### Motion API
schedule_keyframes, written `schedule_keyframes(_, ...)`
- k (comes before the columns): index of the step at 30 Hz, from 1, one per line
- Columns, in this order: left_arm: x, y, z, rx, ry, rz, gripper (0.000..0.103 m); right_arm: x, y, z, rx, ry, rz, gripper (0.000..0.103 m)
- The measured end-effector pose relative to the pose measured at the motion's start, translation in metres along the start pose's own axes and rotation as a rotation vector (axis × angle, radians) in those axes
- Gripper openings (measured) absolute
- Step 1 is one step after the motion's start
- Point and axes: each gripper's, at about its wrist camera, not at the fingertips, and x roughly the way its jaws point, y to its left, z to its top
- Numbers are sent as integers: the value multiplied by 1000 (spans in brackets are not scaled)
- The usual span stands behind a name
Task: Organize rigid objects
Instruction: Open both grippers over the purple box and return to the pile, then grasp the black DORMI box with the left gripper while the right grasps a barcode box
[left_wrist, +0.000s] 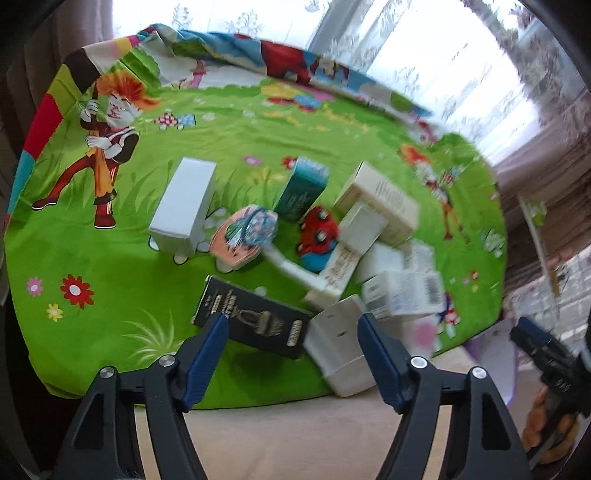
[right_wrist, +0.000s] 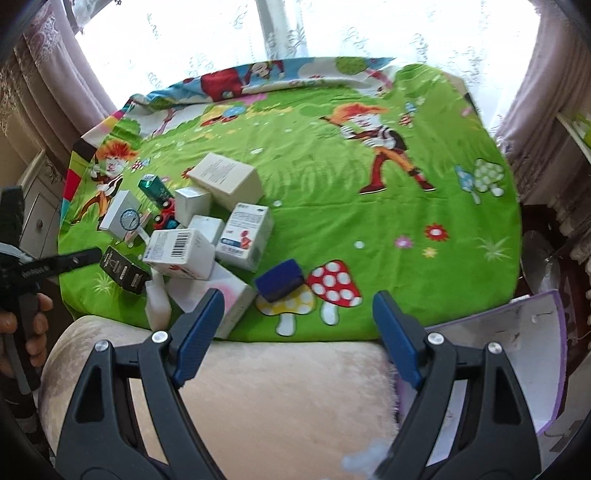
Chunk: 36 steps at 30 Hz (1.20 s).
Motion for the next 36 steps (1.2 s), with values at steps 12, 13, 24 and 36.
schedule_keyframes(12, 37, -6, -3, 188, 87, 132, 83, 39, 60, 10, -43, 62, 83, 85)
schedule_keyframes(13, 38, -5, -2, 188, 86, 134, 83, 42, 64, 10, -49, 68, 86, 85)
schedule_keyframes(24, 40, -2, 1, 200, 58, 144, 86, 61, 105, 18, -103, 93, 71, 85)
schedule_keyframes(36, 40, 0, -2, 244, 69, 144, 95, 76, 124, 26, -117, 109, 36, 85)
